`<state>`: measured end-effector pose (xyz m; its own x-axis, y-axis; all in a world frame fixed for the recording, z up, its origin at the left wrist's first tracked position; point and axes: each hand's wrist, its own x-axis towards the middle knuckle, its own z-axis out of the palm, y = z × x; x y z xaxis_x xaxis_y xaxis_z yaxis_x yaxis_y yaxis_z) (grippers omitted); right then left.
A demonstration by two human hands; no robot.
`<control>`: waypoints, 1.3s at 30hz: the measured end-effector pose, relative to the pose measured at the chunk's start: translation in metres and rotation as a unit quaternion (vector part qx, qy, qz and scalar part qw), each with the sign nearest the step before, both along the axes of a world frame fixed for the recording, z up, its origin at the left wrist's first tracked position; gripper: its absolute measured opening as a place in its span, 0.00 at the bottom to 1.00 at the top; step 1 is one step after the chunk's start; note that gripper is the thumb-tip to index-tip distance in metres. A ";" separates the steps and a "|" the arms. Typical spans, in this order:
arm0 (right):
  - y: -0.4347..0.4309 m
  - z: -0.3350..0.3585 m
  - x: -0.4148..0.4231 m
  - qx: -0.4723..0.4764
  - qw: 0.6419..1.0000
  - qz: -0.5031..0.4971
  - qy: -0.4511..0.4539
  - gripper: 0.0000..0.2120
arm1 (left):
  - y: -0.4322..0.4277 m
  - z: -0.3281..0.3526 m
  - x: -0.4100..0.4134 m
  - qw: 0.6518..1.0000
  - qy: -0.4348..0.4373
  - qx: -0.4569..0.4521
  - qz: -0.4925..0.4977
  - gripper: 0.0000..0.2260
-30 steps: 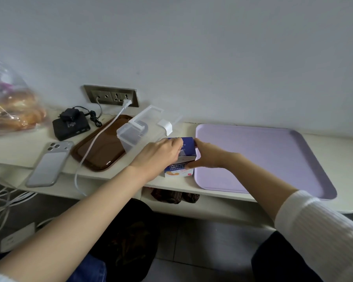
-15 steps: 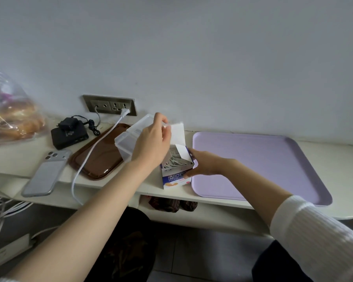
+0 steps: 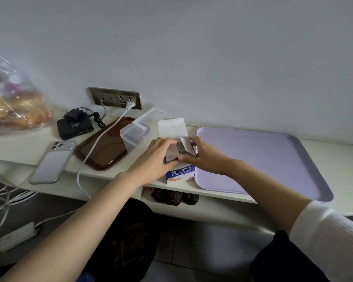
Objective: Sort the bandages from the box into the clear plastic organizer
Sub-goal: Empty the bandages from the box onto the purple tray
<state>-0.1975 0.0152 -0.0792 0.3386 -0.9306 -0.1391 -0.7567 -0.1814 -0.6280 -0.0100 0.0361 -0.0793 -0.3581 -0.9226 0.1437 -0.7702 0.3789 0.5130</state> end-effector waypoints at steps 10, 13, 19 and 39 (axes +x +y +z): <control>-0.013 0.010 -0.026 -0.121 0.989 -0.084 -0.011 0.16 | -0.005 0.002 -0.012 0.981 0.163 0.019 0.108 0.12; -0.009 0.010 -0.026 -0.289 0.952 0.001 0.098 0.16 | -0.001 0.003 -0.013 0.946 0.265 0.014 0.184 0.09; 0.000 0.014 -0.004 -0.175 0.972 0.089 0.130 0.11 | 0.002 -0.007 -0.007 0.934 0.240 0.033 0.262 0.14; -0.010 0.029 -0.031 -0.252 0.959 -0.032 0.128 0.11 | -0.020 0.033 -0.038 0.953 0.086 -0.030 0.288 0.06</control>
<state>-0.2283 0.0056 -0.0498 0.2927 -0.9191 0.2638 -0.8940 -0.3610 -0.2655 -0.0480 0.0162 -0.0464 0.2392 -0.9474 0.2125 -0.7655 -0.0494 0.6416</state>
